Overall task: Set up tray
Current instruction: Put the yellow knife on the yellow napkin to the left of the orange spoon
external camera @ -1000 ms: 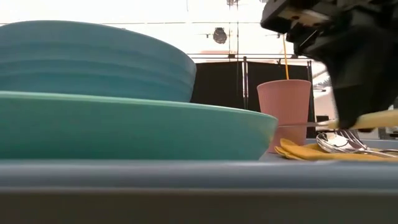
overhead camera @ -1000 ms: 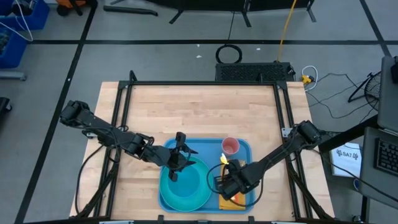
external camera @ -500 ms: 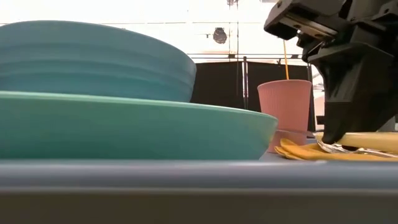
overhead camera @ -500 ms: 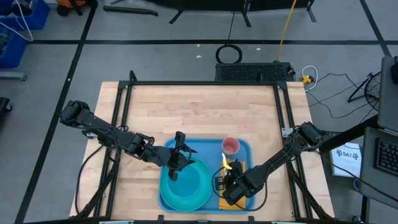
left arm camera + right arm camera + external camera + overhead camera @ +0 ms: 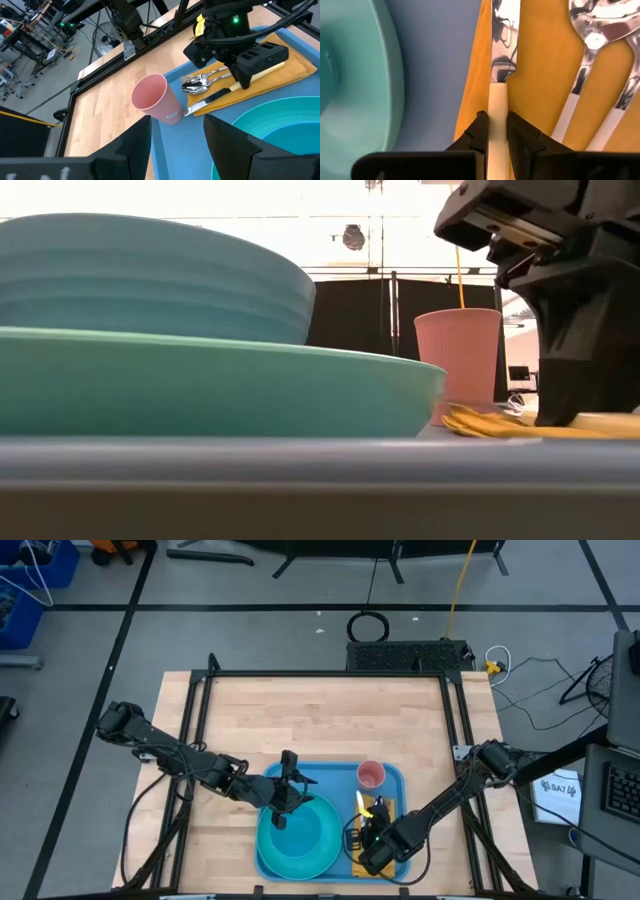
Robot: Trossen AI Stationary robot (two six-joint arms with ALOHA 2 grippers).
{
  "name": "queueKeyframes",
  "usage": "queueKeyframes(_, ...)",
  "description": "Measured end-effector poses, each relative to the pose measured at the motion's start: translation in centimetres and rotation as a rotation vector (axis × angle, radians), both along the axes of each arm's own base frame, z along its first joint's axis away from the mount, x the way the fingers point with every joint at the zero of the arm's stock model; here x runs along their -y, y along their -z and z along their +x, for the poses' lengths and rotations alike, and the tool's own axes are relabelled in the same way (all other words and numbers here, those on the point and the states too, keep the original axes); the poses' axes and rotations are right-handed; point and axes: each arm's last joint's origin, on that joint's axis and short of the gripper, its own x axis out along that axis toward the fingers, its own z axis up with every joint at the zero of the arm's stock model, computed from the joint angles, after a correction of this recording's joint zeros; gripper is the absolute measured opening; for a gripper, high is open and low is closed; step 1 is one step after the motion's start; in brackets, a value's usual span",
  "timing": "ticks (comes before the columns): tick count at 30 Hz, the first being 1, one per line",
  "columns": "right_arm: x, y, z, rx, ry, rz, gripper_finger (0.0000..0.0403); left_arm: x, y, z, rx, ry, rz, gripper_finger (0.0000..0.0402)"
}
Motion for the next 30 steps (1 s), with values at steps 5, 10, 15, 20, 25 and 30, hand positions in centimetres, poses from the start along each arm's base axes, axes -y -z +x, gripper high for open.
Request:
queueKeyframes(5,-0.36,0.23,-0.19,-0.013,-0.01,0.014,0.0031,0.0,0.0,0.0,0.0,0.0,0.0,0.0186)
queueKeyframes(10,-0.56,0.23,-0.38,-0.017,-0.015,0.016,0.0031,0.0,0.0,0.0,0.0,0.0,-0.001,0.0186)
queueKeyframes(15,-0.65,0.21,-0.31,-0.012,-0.043,0.016,0.0041,0.0,0.0,0.0,0.0,-0.002,-0.004,0.0186)
queueKeyframes(20,-0.65,0.21,-0.31,-0.013,-0.054,0.011,0.0124,-0.01,0.0,0.0,0.002,-0.007,-0.004,0.0186)
queueKeyframes(25,-0.64,0.21,-0.3,-0.013,-0.054,0.01,0.0169,-0.02,0.0,0.0,0.002,-0.008,-0.003,0.0186)
queueKeyframes(30,-0.42,-0.14,-0.57,-0.029,-0.058,-0.005,0.0173,-0.02,-0.01,0.0,0.002,-0.007,-0.002,0.0186)
